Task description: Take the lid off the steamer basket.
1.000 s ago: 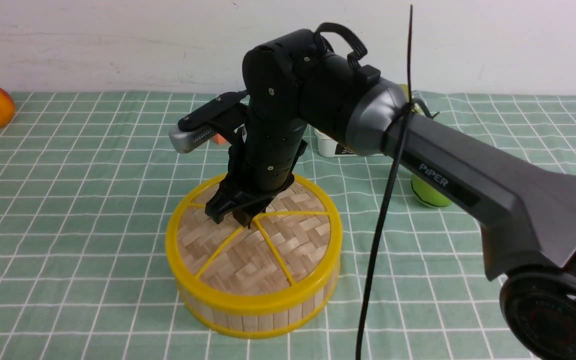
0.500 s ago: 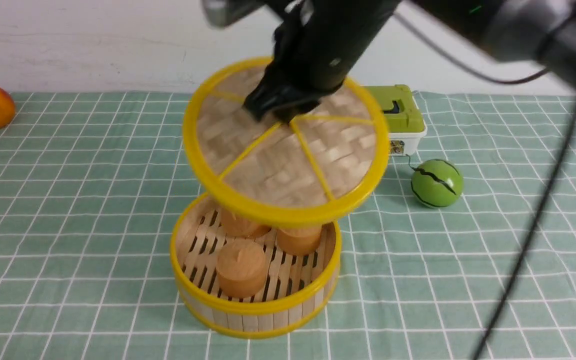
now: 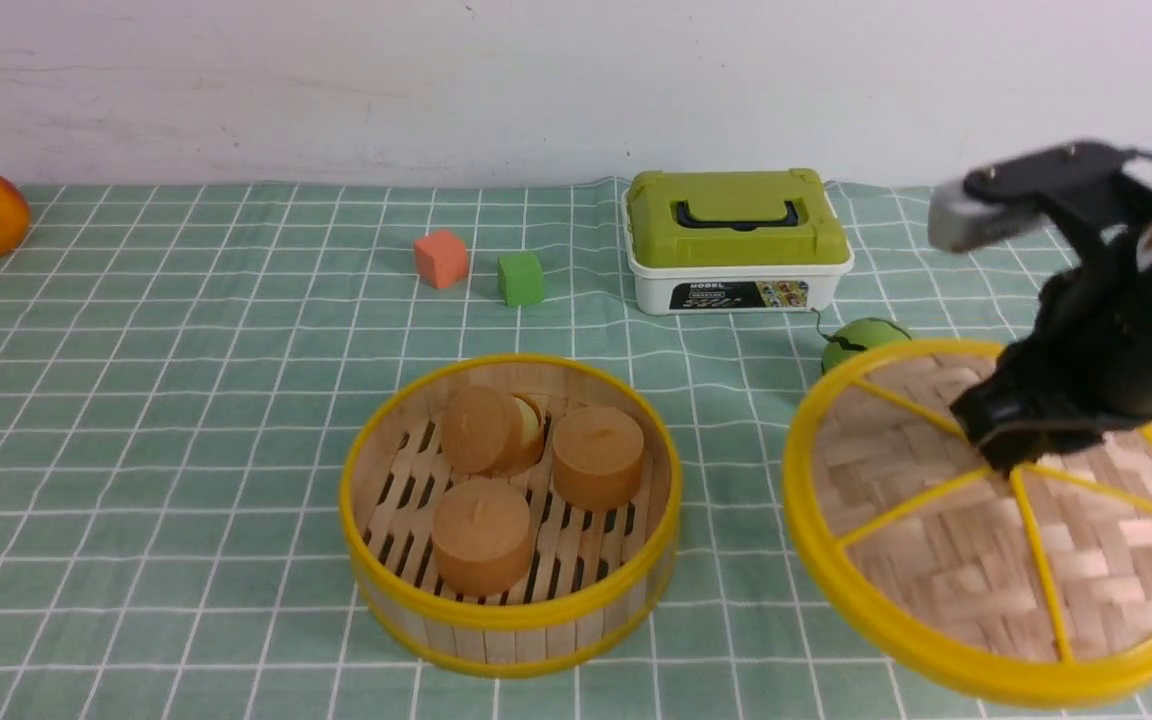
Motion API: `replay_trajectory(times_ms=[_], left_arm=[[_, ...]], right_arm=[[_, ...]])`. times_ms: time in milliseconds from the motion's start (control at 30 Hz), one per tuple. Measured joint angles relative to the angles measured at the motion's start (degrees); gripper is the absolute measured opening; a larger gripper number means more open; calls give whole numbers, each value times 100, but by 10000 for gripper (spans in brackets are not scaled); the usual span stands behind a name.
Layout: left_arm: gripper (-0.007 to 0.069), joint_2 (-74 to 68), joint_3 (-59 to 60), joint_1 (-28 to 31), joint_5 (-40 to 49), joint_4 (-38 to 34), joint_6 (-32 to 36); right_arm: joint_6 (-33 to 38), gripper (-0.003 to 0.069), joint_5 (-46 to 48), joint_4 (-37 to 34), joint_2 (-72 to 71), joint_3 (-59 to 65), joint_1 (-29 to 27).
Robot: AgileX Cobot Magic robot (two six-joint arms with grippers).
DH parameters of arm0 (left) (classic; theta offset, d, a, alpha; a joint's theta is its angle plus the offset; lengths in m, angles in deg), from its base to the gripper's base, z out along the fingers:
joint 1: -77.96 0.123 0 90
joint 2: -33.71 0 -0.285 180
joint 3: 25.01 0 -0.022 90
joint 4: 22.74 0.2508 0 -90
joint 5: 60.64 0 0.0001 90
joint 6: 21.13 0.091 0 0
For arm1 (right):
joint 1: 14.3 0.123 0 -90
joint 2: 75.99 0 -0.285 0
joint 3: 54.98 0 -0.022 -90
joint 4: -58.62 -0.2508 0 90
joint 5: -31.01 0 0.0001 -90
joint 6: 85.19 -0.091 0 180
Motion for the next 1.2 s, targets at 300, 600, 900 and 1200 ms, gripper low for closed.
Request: replay_trajectory(times_ms=[300,600,900,1200], left_arm=[[239,0,0,0,0,0,0],[239,0,0,0,0,0,0],[239,0,0,0,0,0,0],[239,0,0,0,0,0,0]], right_arm=[[0,78,-1603,-169,895,664,-51],[53,196,-1947,-279,1288,607,-51],[178,398,-758,-303,273,44,-51],[215,39,-955,-393,-3243,1007,-51]])
